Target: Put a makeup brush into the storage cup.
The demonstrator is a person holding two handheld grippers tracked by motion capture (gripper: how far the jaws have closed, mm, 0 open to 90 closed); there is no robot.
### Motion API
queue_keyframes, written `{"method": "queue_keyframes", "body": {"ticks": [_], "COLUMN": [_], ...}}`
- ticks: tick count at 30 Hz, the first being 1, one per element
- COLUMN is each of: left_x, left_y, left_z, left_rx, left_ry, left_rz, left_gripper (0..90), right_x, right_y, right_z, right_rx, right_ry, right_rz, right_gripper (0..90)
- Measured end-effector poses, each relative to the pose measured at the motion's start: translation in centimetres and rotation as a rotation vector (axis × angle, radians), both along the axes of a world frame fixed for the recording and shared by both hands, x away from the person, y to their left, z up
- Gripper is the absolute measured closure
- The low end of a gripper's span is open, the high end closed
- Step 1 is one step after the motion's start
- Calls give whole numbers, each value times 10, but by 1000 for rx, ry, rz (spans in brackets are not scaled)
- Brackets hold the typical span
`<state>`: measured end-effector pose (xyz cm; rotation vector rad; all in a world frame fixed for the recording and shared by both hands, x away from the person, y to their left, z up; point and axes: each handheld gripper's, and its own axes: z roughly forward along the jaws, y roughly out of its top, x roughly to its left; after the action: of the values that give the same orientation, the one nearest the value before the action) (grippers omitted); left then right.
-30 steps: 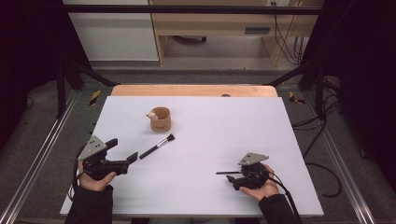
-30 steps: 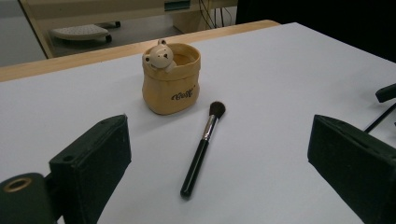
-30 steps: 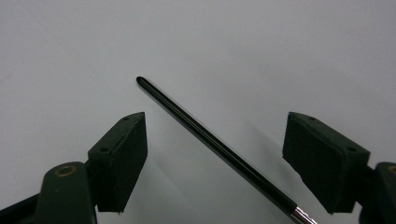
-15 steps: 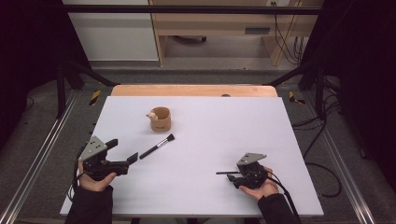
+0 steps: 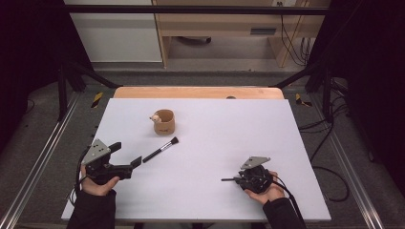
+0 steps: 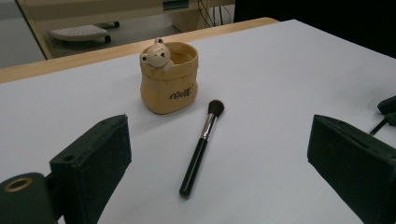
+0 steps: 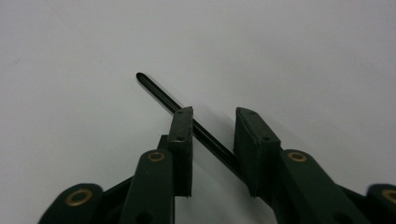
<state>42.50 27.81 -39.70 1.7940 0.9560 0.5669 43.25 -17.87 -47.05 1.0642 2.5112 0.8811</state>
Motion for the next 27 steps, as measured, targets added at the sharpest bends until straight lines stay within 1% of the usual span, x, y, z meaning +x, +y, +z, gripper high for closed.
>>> {"method": "queue_keyframes", "body": {"ticks": [2,3,6,8,9,11,14,19,20,24,25,27], "left_x": [0,0,0,0,0,0,0,0,0,0,0,0], "left_y": [-1,-1,-3,-3,-2,-2,-2,-3,-3,-3,-3,-3], "left_z": [0,0,0,0,0,0,0,-1,-1,-1,-1,-1], "left_rx": [0,-3,0,2,1,-3,-5,-1,-1,-2,-1,0], "left_ry": [-1,-2,-1,0,1,0,-2,1,2,2,2,3], "left_rz": [-1,-1,-4,-5,-5,-4,-5,-7,-7,-8,-8,-9], "left_gripper": [56,56,56,56,56,56,57,57,56,57,57,57], "right_x": [0,0,0,0,1,1,1,2,2,3,3,3], "right_y": [0,0,-1,-1,-1,-2,-2,-3,-3,-3,-3,-4], "right_z": [0,0,1,1,1,1,1,2,2,2,2,2], "right_rx": [1,1,-11,-11,-12,-15,-22,-25,-19,-17,-11,-10], "right_ry": [2,2,-8,-3,-7,-8,-9,-7,-3,1,13,11], "right_rz": [-2,-2,-4,-14,-23,-20,-37,-44,-52,-49,-59,-57], "right_gripper": [741,741,777,786,803,807,830,852,853,852,850,846]}}
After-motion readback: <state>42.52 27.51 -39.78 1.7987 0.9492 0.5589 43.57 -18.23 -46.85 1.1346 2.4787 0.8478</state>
